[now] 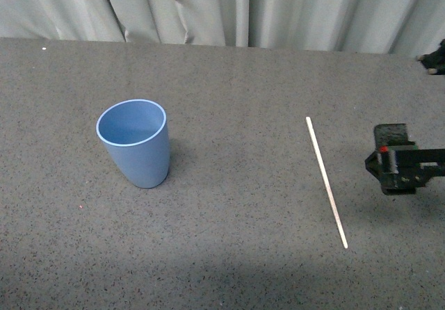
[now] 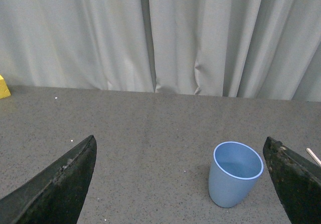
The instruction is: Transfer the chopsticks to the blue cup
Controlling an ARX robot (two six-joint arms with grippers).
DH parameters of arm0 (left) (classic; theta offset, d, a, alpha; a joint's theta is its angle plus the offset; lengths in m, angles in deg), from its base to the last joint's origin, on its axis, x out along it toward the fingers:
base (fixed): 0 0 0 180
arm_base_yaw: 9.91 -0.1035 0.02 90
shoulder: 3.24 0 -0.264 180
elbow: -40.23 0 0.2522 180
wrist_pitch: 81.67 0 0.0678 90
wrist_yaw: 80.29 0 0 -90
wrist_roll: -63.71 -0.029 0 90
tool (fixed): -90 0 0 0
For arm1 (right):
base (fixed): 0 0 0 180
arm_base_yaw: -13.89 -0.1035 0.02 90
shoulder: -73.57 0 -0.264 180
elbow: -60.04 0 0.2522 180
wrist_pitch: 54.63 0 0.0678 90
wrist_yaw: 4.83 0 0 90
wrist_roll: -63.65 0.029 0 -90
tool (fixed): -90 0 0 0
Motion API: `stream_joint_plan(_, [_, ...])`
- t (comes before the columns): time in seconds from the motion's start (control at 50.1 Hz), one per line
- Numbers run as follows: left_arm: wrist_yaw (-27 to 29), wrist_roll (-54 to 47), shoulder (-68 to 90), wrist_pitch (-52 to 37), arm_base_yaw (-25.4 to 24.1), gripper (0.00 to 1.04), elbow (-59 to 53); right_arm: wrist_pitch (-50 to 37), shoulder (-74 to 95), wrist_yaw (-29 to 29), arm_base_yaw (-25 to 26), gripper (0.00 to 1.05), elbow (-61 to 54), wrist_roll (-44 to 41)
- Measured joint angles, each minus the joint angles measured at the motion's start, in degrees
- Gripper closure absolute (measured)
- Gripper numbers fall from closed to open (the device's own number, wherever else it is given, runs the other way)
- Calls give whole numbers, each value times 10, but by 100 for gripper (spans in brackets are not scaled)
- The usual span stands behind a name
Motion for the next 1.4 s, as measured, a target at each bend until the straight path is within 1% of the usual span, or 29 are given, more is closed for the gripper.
stream_joint_plan(0.279, [0, 0, 0, 0, 0, 7, 0, 101, 161, 16, -25, 9, 183, 64])
stream_joint_plan(0.359, [0, 0, 0, 0, 0, 7, 0, 126, 193, 10, -34, 9, 227, 75])
stream_joint_plan(0.599, [0, 0, 0, 0, 0, 7, 0, 152, 250, -14, -54, 9, 303, 105])
stream_joint_plan(0.878, [0, 0, 0, 0, 0, 7, 0, 188, 298, -22, -68, 9, 336, 119])
stream_joint_plan(0.898, [0, 0, 0, 0, 0, 7, 0, 189, 303, -22, -69, 11, 337, 120])
stream_joint_plan(0.958, [0, 0, 0, 0, 0, 7, 0, 192, 309, -29, -70, 21, 340, 123])
stream_joint_plan(1.017, [0, 0, 0, 0, 0, 7, 0, 193, 311, -27, -70, 31, 343, 125])
stream_joint_plan(1.037, [0, 0, 0, 0, 0, 7, 0, 193, 312, -31, -70, 37, 343, 125])
stream_joint_plan(1.117, [0, 0, 0, 0, 0, 7, 0, 194, 313, -34, -69, 51, 343, 126])
stream_joint_plan(1.137, [0, 0, 0, 0, 0, 7, 0, 194, 313, -34, -69, 53, 343, 127])
stream_joint_plan(1.397, [0, 0, 0, 0, 0, 7, 0, 192, 311, -31, -61, 101, 338, 129])
